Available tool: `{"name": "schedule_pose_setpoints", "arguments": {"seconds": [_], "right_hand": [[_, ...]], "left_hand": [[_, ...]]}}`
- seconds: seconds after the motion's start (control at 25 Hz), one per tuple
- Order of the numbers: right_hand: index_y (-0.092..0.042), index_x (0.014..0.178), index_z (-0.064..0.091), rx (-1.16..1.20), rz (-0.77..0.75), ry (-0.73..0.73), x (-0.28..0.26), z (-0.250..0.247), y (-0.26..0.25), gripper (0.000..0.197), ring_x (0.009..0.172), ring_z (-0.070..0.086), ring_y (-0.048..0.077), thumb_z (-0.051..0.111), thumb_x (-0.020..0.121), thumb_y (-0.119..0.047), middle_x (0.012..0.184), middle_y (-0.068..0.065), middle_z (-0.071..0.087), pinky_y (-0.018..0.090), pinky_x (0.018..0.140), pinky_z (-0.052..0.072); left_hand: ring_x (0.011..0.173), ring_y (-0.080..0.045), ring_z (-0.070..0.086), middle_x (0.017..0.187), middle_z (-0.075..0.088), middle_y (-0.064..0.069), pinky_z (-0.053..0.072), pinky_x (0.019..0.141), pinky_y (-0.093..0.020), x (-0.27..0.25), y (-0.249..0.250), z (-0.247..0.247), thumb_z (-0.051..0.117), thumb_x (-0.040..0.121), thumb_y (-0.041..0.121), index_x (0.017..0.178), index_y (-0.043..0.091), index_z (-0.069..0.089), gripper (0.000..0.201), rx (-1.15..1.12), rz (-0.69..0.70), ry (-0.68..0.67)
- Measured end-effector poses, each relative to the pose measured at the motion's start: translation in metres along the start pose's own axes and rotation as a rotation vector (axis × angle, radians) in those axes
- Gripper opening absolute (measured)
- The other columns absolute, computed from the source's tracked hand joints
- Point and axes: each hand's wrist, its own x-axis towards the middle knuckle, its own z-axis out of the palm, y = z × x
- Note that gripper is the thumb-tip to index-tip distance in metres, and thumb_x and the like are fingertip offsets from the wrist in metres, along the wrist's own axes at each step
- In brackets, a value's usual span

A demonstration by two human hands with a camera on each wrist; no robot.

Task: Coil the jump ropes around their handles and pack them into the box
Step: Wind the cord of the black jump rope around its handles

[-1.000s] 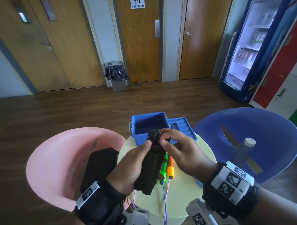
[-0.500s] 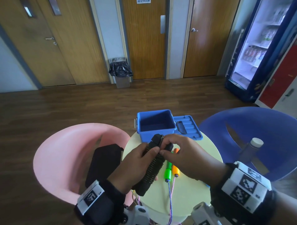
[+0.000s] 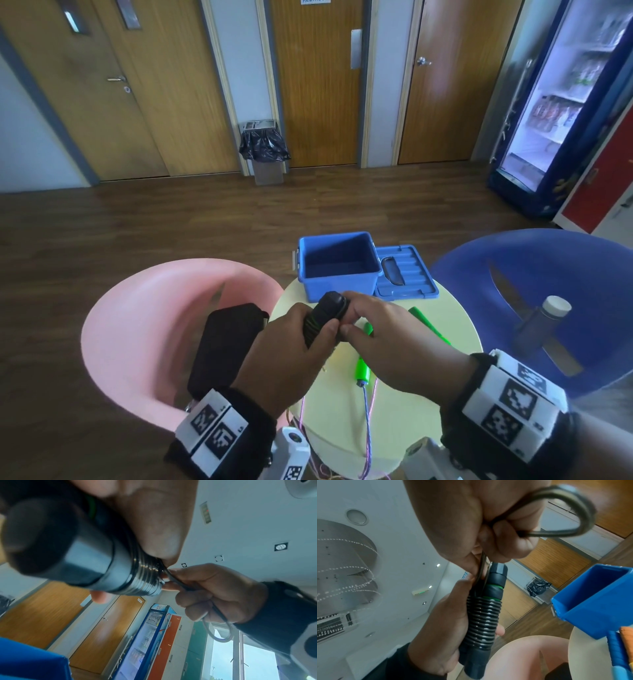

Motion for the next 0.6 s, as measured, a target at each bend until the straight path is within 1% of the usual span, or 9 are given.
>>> {"name": "schedule_pose_setpoints", "arguments": {"seconds": [0.12,0.2,0.28,0.32,0.36,0.44,0.48,0.52,0.6], "right_hand": [[-0.027,0.083,0.05,-0.042,-0.009,0.033,-0.004,0.0,-0.003,0.016,0.087,0.048,0.001,0.049,0.097,-0.033,0.111,-0.019,0.062,0.034,0.083,0.046],[-0.028,0.086,0.051,-0.08,-0.028,0.014,-0.007,-0.005,-0.006,0.014,0.086,0.051,0.002,0.049,0.098,-0.035,0.103,-0.018,0.063,0.031,0.081,0.046],[-0.03,0.092,0.053,-0.172,-0.027,-0.079,-0.012,-0.014,-0.01,0.011,0.079,0.05,-0.002,0.051,0.097,-0.039,0.093,-0.018,0.06,0.024,0.073,0.044],[-0.03,0.094,0.054,-0.228,-0.02,-0.138,-0.014,-0.019,-0.011,0.011,0.076,0.05,-0.002,0.052,0.096,-0.041,0.09,-0.017,0.058,0.022,0.068,0.042],[-0.03,0.096,0.055,-0.28,-0.016,-0.196,-0.014,-0.025,-0.012,0.013,0.074,0.05,0.001,0.053,0.096,-0.042,0.088,-0.015,0.058,0.022,0.067,0.042],[-0.028,0.097,0.056,-0.375,-0.031,-0.284,-0.015,-0.036,-0.013,0.017,0.076,0.055,0.008,0.053,0.095,-0.044,0.087,-0.011,0.061,0.029,0.07,0.048],[-0.027,0.097,0.056,-0.426,-0.048,-0.312,-0.014,-0.04,-0.013,0.018,0.08,0.056,0.013,0.053,0.096,-0.045,0.088,-0.01,0.062,0.033,0.074,0.05],[-0.026,0.097,0.056,-0.482,-0.065,-0.329,-0.014,-0.043,-0.013,0.02,0.083,0.057,0.016,0.051,0.096,-0.045,0.09,-0.008,0.061,0.036,0.076,0.051],[-0.024,0.1,0.054,-0.584,-0.089,-0.327,-0.014,-0.044,-0.013,0.025,0.087,0.058,0.022,0.046,0.098,-0.047,0.093,-0.002,0.061,0.04,0.078,0.051]], "left_hand": [[0.068,-0.011,0.06,0.068,0.06,0.011,0.043,0.061,-0.033,0.004,0.002,-0.003,0.029,0.076,0.075,0.08,0.03,0.047,0.049,0.104,0.036,0.015],[0.068,-0.012,0.06,0.067,0.058,0.011,0.041,0.061,-0.032,0.004,0.002,-0.004,0.025,0.076,0.076,0.08,0.03,0.047,0.05,0.165,0.046,0.008],[0.067,-0.01,0.058,0.065,0.056,0.01,0.04,0.059,-0.031,0.002,0.002,-0.003,0.023,0.077,0.075,0.081,0.03,0.049,0.053,0.262,0.055,-0.02],[0.065,-0.009,0.057,0.064,0.056,0.009,0.038,0.057,-0.031,0.002,0.002,-0.001,0.023,0.077,0.075,0.079,0.029,0.049,0.052,0.29,0.059,-0.042],[0.064,-0.008,0.056,0.063,0.055,0.008,0.036,0.055,-0.03,0.001,0.001,0.0,0.024,0.078,0.074,0.076,0.028,0.048,0.052,0.293,0.059,-0.067],[0.061,-0.008,0.055,0.061,0.056,0.006,0.033,0.053,-0.029,0.0,0.002,0.005,0.027,0.077,0.074,0.071,0.026,0.048,0.053,0.253,0.055,-0.123],[0.06,-0.008,0.056,0.061,0.057,0.006,0.034,0.053,-0.03,0.0,0.002,0.007,0.029,0.077,0.075,0.07,0.025,0.049,0.054,0.221,0.051,-0.151],[0.06,-0.008,0.057,0.061,0.059,0.005,0.038,0.055,-0.032,0.0,0.003,0.008,0.03,0.076,0.075,0.071,0.023,0.051,0.056,0.179,0.042,-0.179],[0.062,-0.011,0.06,0.063,0.062,0.003,0.048,0.061,-0.038,0.001,0.006,0.008,0.032,0.074,0.076,0.072,0.021,0.055,0.059,0.078,0.02,-0.227]]}}
